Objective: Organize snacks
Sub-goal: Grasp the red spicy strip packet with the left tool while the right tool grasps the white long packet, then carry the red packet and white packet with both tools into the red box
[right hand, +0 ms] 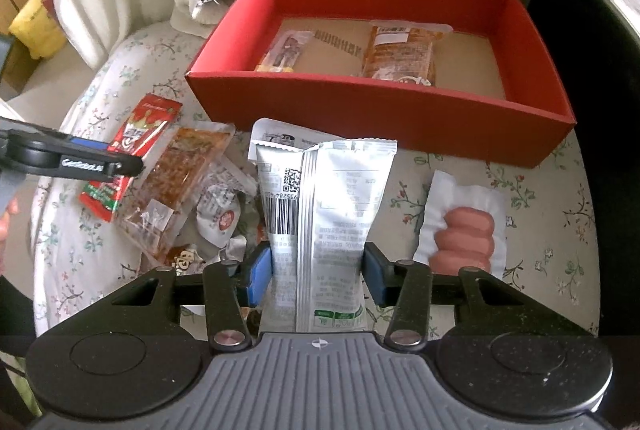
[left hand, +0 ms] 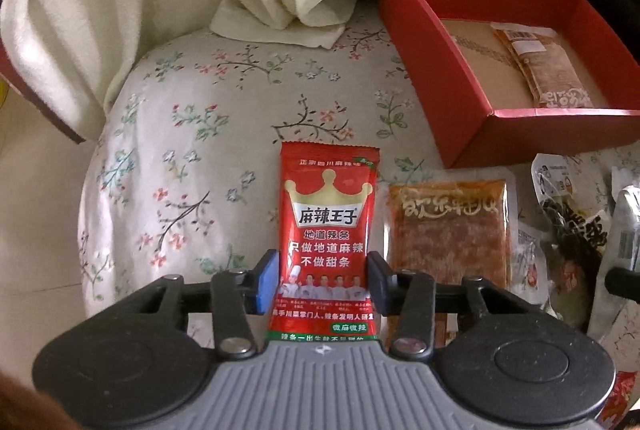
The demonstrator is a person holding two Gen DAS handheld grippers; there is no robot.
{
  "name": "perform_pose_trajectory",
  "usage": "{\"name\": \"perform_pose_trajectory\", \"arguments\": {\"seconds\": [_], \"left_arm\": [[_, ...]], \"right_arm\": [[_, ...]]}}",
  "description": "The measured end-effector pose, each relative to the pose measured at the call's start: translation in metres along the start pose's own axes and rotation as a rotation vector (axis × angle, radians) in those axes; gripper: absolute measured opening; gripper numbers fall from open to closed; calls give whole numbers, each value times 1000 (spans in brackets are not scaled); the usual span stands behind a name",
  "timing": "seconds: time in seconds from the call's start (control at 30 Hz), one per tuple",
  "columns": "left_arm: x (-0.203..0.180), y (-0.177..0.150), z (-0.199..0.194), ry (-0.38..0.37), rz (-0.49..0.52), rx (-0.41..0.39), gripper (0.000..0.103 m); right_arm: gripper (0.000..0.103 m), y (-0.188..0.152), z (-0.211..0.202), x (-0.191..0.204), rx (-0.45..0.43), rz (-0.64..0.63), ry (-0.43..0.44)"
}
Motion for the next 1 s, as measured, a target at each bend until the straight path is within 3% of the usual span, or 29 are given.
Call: {"name": "perform_pose_trajectory", "arguments": {"seconds": [0.23,0.53,1.0], "left_arm": [[0,8,-31,-56,-27,-74,39],[-28,16,-60,-129,31,-145,39],[-62,21,-79,-145,101,-197,39]], "right_arm": [[55,5,-13,-2,-49,15,22],[55,15,-28,-5,-108,24,33],[54,36,-60,-16,-224,62,55]]}}
Point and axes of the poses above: each gripper's, at about its wrist camera, not at the fingertips, and z roughly the way its jaws point, x to its left, y to its top, the point moved 9 cm from there along z, roughly the way its jaws point, and after that the axes turned 7 degrees about x, right-handed, at the moved point
